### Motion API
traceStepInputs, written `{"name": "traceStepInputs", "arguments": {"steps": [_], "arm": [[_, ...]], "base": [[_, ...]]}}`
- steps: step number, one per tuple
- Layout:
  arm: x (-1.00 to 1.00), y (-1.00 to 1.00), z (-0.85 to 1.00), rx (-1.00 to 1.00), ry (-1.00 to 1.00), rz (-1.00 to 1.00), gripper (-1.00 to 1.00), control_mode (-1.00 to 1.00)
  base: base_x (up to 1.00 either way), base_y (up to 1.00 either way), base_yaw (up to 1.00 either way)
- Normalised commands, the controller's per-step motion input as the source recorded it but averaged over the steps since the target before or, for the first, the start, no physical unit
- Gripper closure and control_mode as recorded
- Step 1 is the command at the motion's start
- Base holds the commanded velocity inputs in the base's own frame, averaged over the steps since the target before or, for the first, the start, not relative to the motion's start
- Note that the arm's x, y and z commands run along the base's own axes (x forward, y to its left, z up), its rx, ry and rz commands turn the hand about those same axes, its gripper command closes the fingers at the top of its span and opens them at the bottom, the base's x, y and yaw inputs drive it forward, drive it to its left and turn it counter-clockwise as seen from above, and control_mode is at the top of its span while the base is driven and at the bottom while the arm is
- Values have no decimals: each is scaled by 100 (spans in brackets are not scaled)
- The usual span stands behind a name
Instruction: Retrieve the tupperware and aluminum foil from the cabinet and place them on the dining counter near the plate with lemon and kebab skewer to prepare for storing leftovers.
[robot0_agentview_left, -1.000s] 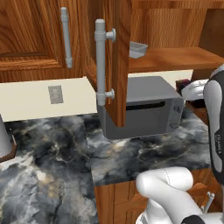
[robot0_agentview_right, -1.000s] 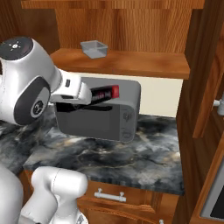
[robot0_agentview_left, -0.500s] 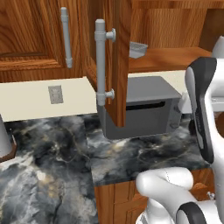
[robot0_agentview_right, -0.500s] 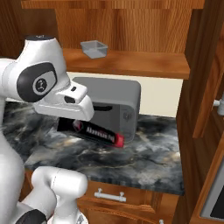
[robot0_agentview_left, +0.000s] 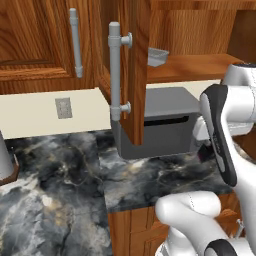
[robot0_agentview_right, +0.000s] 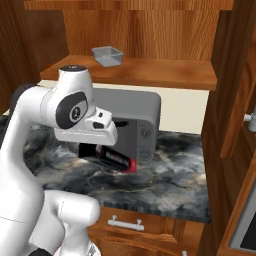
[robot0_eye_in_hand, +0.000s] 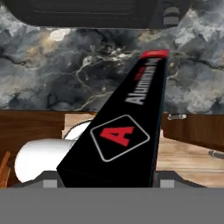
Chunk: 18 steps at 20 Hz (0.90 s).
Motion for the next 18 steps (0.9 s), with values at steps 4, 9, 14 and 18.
{"name": "traceStepInputs", "arguments": {"steps": [4, 9, 14, 18], "arm": [[0, 0, -39, 0, -7, 5, 100, -100], [0, 0, 0, 0, 0, 0, 100, 100], [0, 0, 0, 0, 0, 0, 100, 100], [0, 0, 0, 0, 0, 0, 100, 100]], "base": [[0, 0, 0], [-65, 0, 0], [-100, 0, -6], [-100, -1, -28]]}}
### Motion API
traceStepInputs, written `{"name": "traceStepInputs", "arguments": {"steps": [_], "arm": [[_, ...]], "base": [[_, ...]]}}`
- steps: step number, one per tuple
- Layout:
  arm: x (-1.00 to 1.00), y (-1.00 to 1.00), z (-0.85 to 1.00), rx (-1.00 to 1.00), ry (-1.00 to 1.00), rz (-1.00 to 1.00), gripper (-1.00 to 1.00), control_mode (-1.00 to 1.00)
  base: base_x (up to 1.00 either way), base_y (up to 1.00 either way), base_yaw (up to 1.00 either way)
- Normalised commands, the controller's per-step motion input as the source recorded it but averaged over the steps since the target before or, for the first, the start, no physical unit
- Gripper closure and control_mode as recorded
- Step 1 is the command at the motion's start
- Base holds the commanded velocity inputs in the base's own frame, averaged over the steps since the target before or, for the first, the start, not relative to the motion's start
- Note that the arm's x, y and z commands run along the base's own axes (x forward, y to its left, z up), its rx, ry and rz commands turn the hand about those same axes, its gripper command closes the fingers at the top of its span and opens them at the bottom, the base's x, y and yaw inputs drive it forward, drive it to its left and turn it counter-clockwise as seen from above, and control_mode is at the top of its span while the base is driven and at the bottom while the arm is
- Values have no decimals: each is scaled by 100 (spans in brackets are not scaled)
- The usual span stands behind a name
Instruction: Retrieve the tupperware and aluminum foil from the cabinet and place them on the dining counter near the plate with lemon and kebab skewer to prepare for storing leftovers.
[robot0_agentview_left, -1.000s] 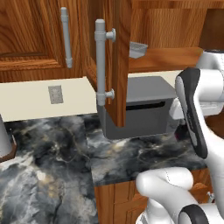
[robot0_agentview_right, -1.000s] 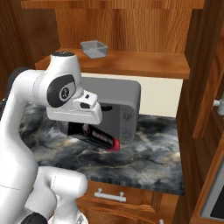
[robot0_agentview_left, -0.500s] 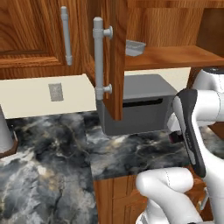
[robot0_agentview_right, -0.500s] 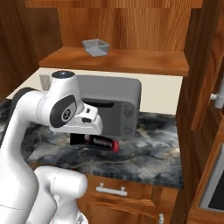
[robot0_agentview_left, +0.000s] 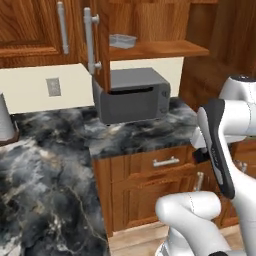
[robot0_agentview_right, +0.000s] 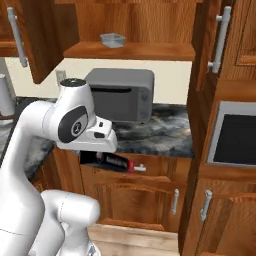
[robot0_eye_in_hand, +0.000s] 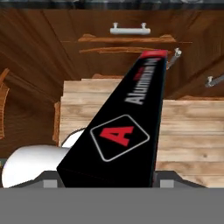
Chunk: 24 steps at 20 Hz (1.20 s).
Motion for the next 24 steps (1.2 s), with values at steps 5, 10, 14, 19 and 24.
{"name": "traceStepInputs", "arguments": {"steps": [5, 10, 14, 19, 24], "arm": [[0, 0, 0, 0, 0, 0, 100, 100], [0, 0, 0, 0, 0, 0, 100, 100], [0, 0, 0, 0, 0, 0, 100, 100], [0, 0, 0, 0, 0, 0, 100, 100], [0, 0, 0, 0, 0, 0, 100, 100]], "base": [[-77, -22, -52], [-10, -40, -65], [10, -40, -70], [27, -43, -66], [38, -32, -65]]}}
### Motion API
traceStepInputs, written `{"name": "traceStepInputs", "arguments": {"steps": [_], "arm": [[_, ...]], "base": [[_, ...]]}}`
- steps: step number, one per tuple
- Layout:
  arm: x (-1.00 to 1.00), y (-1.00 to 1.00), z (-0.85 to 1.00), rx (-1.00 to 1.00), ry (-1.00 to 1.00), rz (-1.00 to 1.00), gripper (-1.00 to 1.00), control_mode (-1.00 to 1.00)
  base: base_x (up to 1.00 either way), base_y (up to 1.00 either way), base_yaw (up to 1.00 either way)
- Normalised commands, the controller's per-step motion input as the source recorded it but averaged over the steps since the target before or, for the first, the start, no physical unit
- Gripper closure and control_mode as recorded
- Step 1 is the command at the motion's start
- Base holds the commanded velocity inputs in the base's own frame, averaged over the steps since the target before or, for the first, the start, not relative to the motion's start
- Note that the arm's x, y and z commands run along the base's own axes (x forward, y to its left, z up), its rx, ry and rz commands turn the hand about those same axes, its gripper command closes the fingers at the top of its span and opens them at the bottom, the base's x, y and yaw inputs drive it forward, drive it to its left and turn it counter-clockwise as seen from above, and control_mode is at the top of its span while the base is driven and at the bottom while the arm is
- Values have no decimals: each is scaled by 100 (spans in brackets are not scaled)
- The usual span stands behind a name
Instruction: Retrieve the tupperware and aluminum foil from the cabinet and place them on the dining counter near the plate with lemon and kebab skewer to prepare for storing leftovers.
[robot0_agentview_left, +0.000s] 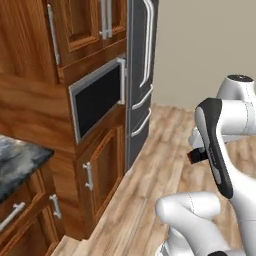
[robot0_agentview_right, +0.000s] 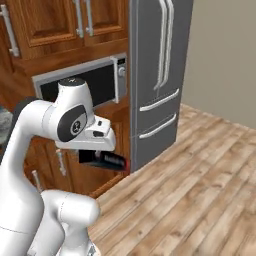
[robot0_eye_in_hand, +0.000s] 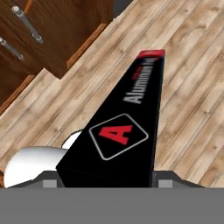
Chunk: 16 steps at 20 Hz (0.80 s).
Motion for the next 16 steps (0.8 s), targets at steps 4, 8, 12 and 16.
{"name": "traceStepInputs", "arguments": {"steps": [4, 8, 12, 16], "arm": [[0, 0, 0, 0, 0, 0, 100, 100], [0, 0, 0, 0, 0, 0, 100, 100], [0, 0, 0, 0, 0, 0, 100, 100], [0, 0, 0, 0, 0, 0, 100, 100]], "base": [[52, -5, -63], [54, 0, -63], [49, 0, -65], [50, 0, -65]]}}
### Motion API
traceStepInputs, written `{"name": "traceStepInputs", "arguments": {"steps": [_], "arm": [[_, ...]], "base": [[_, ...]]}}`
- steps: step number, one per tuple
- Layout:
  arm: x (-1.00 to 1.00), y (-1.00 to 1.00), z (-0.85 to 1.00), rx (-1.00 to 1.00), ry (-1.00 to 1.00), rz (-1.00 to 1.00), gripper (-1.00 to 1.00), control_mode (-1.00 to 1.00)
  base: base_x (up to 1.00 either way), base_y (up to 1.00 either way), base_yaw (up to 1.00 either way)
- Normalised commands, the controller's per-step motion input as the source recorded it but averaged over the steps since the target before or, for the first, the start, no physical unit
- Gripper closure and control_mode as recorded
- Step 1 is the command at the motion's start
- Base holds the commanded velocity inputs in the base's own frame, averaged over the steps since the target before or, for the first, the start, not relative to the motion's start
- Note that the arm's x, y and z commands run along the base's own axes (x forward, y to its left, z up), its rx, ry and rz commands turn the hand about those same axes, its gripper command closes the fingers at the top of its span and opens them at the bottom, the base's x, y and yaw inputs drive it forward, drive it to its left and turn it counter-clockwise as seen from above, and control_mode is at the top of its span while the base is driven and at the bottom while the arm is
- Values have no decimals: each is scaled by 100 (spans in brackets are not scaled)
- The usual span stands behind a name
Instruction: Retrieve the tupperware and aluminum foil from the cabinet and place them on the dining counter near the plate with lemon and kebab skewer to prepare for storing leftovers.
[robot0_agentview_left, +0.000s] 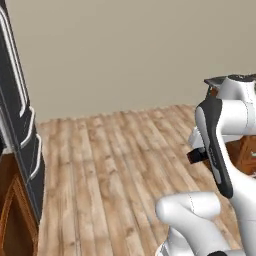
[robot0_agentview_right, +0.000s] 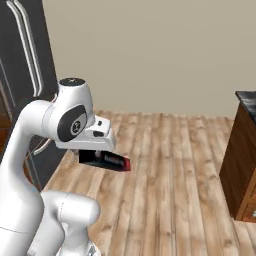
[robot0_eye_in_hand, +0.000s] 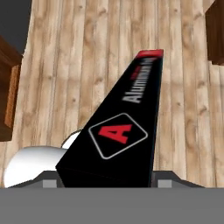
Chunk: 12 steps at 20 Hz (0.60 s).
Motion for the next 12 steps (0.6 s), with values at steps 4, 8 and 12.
{"name": "traceStepInputs", "arguments": {"steps": [4, 8, 12], "arm": [[0, 0, 0, 0, 0, 0, 100, 100], [0, 0, 0, 0, 0, 0, 100, 100], [0, 0, 0, 0, 0, 0, 100, 100]], "base": [[72, 1, -58], [98, 38, -45], [100, 50, -31]]}}
